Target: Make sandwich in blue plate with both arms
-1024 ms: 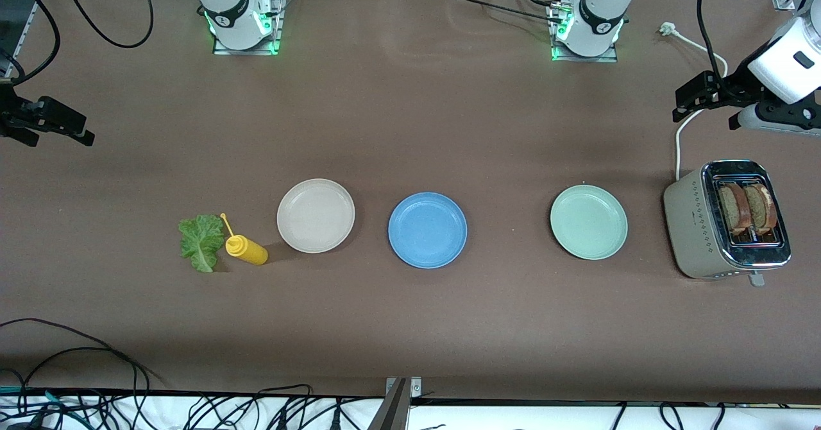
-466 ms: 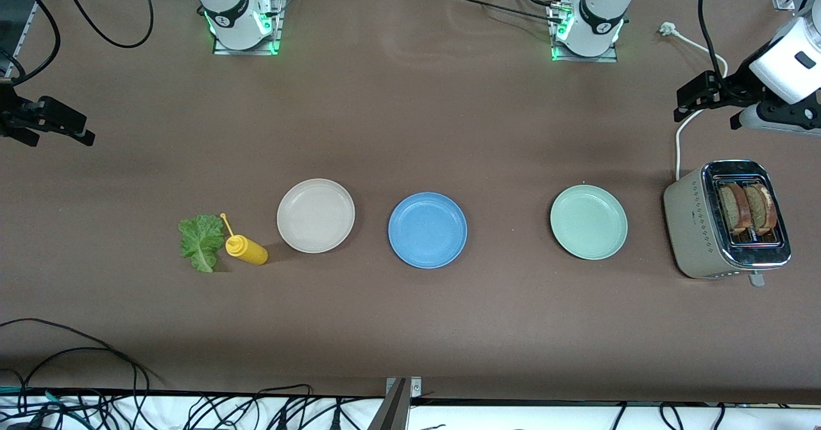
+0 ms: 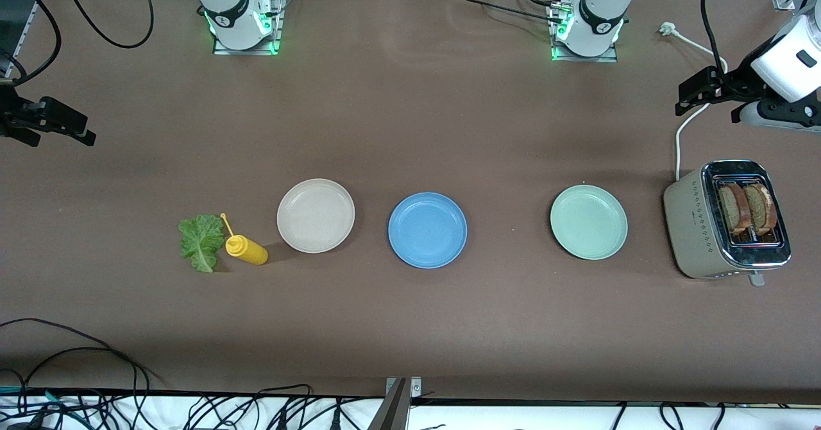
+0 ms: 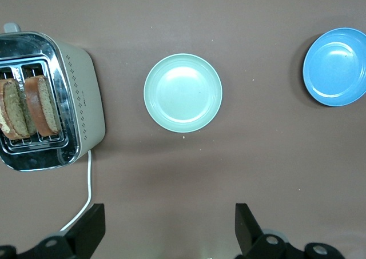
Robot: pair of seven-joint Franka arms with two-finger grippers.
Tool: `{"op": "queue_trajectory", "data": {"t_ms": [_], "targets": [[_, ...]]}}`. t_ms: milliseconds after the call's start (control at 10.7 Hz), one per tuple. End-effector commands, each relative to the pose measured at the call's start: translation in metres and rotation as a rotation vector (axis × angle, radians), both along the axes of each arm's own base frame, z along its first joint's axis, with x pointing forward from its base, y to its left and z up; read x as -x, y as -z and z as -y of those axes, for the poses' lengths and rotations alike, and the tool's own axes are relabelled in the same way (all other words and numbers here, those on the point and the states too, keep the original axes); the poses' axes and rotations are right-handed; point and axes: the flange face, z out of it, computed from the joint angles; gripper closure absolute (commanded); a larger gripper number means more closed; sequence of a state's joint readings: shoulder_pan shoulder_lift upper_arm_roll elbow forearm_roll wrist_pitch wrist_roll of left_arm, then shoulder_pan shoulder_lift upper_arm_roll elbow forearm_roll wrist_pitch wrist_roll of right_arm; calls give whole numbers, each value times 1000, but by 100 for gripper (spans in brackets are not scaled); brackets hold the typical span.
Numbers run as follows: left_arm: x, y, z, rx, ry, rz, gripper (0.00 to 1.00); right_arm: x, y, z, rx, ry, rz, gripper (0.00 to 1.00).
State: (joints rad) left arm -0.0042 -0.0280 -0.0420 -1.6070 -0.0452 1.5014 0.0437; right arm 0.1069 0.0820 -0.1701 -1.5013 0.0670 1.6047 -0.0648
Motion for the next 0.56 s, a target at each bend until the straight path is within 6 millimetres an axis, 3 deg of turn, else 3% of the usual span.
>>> {"op": "queue_trajectory", "data": {"t_ms": [0,466], "targets": [[1,-5,-3,-14,9,-7,0,2,-3,-1,-4,-16,-7,0],[1,-9,-9,-13,4,2,0,2,-3,-1,-4,-16,-7,0]]}}
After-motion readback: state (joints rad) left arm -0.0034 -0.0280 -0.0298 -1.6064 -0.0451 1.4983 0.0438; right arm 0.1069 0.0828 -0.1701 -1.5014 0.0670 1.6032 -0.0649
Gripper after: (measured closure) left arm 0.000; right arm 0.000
